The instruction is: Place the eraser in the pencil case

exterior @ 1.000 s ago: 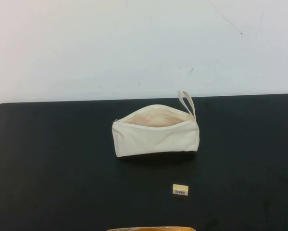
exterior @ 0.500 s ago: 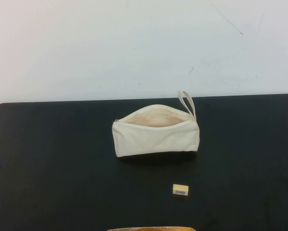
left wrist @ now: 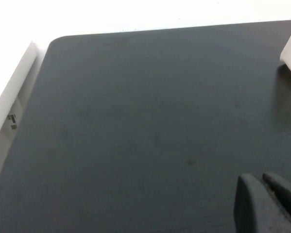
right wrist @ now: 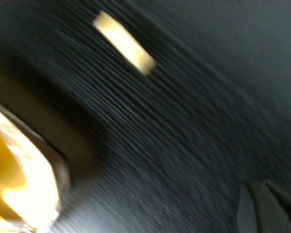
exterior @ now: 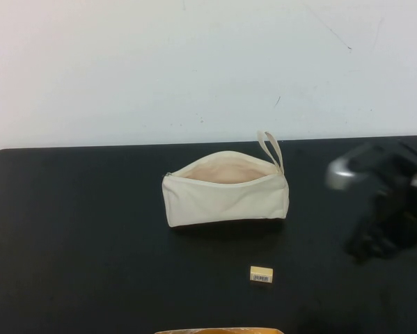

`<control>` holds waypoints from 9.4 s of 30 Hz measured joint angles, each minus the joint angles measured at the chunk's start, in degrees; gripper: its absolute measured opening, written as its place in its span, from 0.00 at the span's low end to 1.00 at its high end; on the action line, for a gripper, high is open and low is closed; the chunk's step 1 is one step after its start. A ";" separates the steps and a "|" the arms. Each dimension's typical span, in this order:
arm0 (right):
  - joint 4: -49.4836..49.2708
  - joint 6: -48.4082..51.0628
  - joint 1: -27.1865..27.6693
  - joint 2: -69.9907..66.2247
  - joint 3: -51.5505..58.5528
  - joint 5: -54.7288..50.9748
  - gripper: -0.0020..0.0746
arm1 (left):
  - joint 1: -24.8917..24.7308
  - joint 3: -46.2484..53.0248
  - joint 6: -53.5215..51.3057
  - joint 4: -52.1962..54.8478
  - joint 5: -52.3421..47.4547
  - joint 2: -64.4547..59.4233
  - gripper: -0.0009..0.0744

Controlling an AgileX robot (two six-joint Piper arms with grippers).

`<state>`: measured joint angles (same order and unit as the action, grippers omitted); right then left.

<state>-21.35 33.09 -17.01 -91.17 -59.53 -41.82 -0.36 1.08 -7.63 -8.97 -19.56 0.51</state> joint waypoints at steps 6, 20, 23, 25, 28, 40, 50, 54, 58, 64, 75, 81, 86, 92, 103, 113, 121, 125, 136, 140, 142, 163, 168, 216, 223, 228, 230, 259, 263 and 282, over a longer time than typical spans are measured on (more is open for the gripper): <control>-0.37 7.68 -10.23 -3.70 -8.61 0.58 0.03 | 0.00 0.00 0.00 0.00 0.00 0.00 0.01; 2.70 8.81 -15.22 -16.19 -15.38 1.00 0.56 | 0.00 0.00 0.00 0.00 0.00 0.00 0.01; 2.95 9.64 -15.22 -17.75 -15.46 2.36 0.57 | 0.00 0.00 0.00 0.00 0.00 0.00 0.01; 2.99 10.54 -15.22 -18.48 -15.46 2.79 0.58 | 0.00 0.00 0.00 0.00 0.00 0.00 0.01; 2.99 12.46 -15.22 -19.77 -15.46 3.03 0.58 | 0.00 0.00 0.00 0.00 0.00 0.00 0.01; 1.35 15.87 -15.22 -24.40 -15.74 6.84 0.54 | 0.00 0.00 0.00 0.00 0.00 0.00 0.01; 0.57 15.98 -15.22 -25.56 -16.79 4.30 0.18 | 0.00 0.00 0.00 0.00 0.00 0.00 0.01; -2.88 15.98 -15.22 -25.56 -20.76 -1.64 0.18 | 0.00 0.00 0.00 0.00 0.00 0.00 0.01; -7.69 15.98 -15.22 -25.56 -28.56 -10.41 0.18 | 0.00 0.00 0.00 0.00 0.00 0.00 0.01; -9.20 15.98 -15.25 -25.37 -44.81 -15.37 0.18 | 0.00 0.00 0.00 0.00 0.00 0.00 0.01; 5.03 8.95 -15.25 -27.44 -51.80 -0.55 0.22 | 0.00 0.00 0.00 0.00 0.00 0.00 0.01; 7.49 2.17 -15.25 -29.53 -52.08 -1.73 0.59 | 0.00 0.00 0.00 0.00 0.00 0.00 0.01; 8.32 1.58 -15.25 -27.84 -58.00 -8.06 0.58 | 0.00 0.00 0.00 0.00 0.00 0.00 0.01; 14.62 1.36 -15.25 -21.29 -68.80 -20.04 0.26 | 0.00 0.00 0.00 0.00 0.00 0.00 0.01; 21.90 -5.19 -15.25 -5.14 -71.16 -27.72 0.03 | 0.00 0.00 0.00 0.00 0.00 0.00 0.01; 17.21 -6.96 -15.25 19.22 -43.69 -27.72 0.03 | 0.00 0.00 0.00 0.00 0.00 0.00 0.01; 9.05 -1.97 -15.25 43.68 -2.36 -1.08 0.03 | 0.00 0.00 0.00 0.00 0.00 0.00 0.01; 8.82 -1.97 -15.25 49.56 13.15 12.77 0.03 | 0.00 0.00 0.00 0.00 0.00 0.00 0.01; 8.50 -1.24 -15.25 51.14 35.07 45.16 0.03 | 0.00 0.00 0.00 0.00 0.00 0.00 0.01; 8.39 -0.23 -15.25 51.14 35.64 56.26 0.03 | 0.00 0.00 0.00 0.00 0.00 0.00 0.01; 8.39 -0.23 -15.25 51.14 35.64 59.06 0.03 | 0.00 0.00 0.00 0.00 0.00 0.00 0.01; 7.72 -0.23 -15.25 51.61 35.92 58.67 0.03 | 0.00 0.00 0.00 0.00 0.00 0.00 0.01; 7.46 -0.23 -11.20 56.98 36.01 52.60 0.03 | 0.00 0.00 0.00 0.00 0.00 0.00 0.01; 5.92 -0.23 19.04 91.82 61.22 39.80 0.03 | 0.00 0.00 0.00 0.10 0.00 0.00 0.01; 5.46 -0.23 19.04 91.90 61.22 32.54 0.03 | 0.00 0.00 0.00 0.20 0.00 0.00 0.01; 6.37 -0.88 19.04 91.90 61.22 28.51 0.03 | 0.00 0.00 0.00 0.18 0.00 0.00 0.01; 10.88 -5.53 19.04 91.90 61.22 27.26 0.03 | 0.00 0.00 0.00 0.18 0.00 0.00 0.01; 23.50 -24.65 19.04 91.90 60.90 21.37 0.03 | 0.00 0.00 0.00 0.18 0.00 0.00 0.01; 23.50 -24.65 19.04 91.90 60.90 21.37 0.03 | 0.00 0.00 0.00 0.18 0.00 0.00 0.01; 23.50 -24.65 18.48 91.90 60.90 21.37 0.03 | 0.00 0.00 0.00 0.18 0.00 0.00 0.01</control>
<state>2.15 8.43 1.48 0.73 1.37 -20.46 -0.36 1.08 -7.63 -8.78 -19.56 0.51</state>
